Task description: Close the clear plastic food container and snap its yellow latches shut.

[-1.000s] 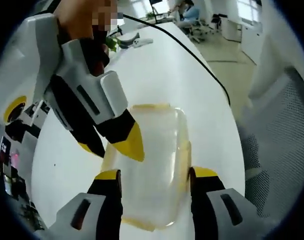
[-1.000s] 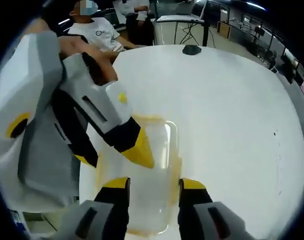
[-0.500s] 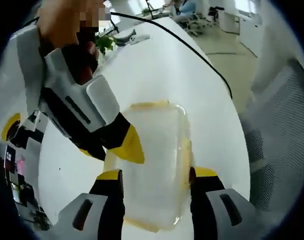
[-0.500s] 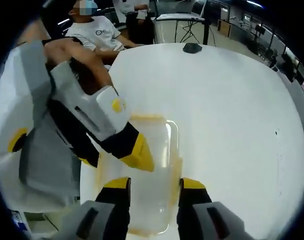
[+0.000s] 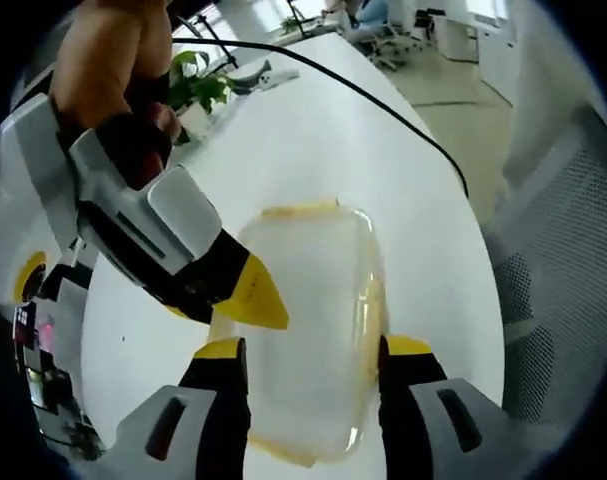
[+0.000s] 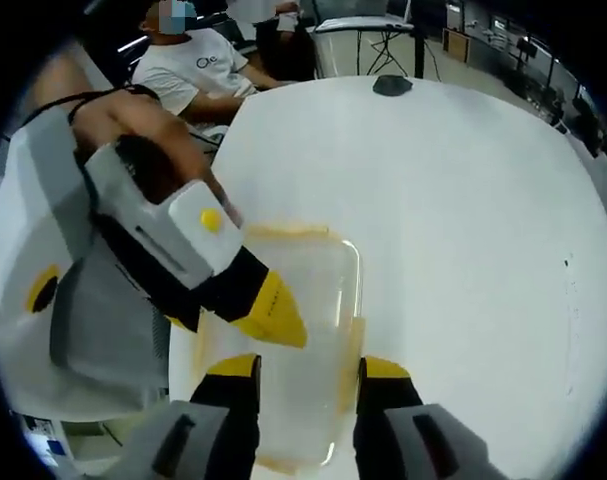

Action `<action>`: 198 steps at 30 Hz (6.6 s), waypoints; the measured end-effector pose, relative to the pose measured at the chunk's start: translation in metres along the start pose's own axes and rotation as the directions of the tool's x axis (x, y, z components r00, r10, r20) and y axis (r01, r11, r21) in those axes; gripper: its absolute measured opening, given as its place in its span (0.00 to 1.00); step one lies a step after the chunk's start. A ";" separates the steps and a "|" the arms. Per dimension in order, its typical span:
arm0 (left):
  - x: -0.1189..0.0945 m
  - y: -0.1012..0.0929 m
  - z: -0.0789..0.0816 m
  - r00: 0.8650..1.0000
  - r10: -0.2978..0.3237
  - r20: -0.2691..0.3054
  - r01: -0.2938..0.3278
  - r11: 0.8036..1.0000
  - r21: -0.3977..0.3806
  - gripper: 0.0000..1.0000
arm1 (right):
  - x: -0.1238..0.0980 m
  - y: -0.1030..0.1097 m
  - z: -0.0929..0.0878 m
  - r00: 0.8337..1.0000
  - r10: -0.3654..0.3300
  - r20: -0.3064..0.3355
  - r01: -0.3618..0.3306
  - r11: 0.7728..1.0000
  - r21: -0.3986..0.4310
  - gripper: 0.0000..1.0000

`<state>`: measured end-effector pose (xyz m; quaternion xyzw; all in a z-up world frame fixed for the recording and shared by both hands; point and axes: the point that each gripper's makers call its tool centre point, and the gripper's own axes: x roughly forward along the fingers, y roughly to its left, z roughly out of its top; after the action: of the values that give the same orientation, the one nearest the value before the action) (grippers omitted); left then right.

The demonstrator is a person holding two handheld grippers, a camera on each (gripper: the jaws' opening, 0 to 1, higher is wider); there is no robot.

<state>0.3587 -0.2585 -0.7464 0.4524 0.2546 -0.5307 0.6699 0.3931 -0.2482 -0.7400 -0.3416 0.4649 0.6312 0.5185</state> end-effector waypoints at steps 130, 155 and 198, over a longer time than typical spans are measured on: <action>-0.041 0.131 -0.191 0.986 -0.162 -0.043 0.156 0.981 -0.118 0.76 | 0.030 -0.096 0.099 0.956 -0.251 0.150 0.268 0.958 -0.106 0.76; -0.042 0.136 -0.194 0.991 -0.113 -0.078 0.105 0.989 -0.100 0.99 | 0.027 -0.107 0.099 0.935 -0.332 0.121 0.333 0.943 0.013 0.99; -0.148 0.074 -0.196 0.980 0.195 0.047 -0.146 0.856 -0.496 0.99 | -0.030 -0.009 0.080 0.739 -0.614 0.276 0.490 0.772 0.405 0.99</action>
<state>0.4102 -0.0140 -0.6906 0.2626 0.3073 -0.4082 0.8185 0.4124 -0.1824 -0.6875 -0.2469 0.3185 0.4213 0.8125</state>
